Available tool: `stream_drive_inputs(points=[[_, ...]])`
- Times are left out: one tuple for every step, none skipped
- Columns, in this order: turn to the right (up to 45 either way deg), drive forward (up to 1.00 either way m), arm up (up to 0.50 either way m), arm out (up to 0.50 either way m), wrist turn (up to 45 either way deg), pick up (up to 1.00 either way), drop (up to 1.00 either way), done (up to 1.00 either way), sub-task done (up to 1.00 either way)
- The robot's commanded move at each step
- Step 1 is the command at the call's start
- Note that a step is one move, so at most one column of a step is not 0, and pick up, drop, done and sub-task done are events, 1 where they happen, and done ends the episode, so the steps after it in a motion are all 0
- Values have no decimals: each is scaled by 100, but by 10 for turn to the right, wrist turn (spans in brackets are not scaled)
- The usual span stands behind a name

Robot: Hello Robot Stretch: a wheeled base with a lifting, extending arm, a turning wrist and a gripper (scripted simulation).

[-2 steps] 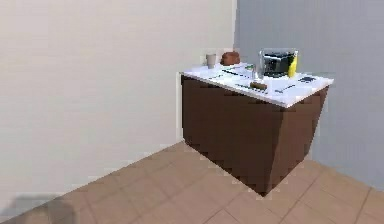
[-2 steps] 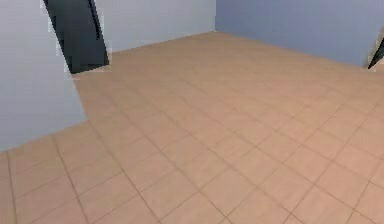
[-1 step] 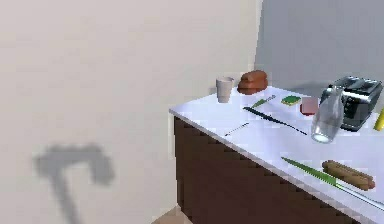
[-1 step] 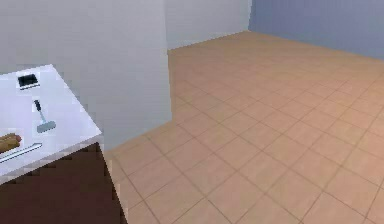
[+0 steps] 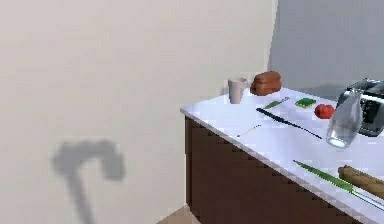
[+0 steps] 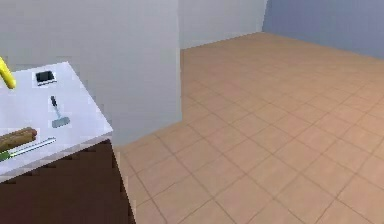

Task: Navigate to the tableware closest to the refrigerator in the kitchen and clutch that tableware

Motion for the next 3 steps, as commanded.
stream_drive_inputs(points=[[0, 25, 0, 0, 0, 0, 0, 0, 0], [-450, 0, 0, 0, 0, 0, 0, 0, 0], [-270, 0, 0, 0, 0, 0, 0, 0, 0]])
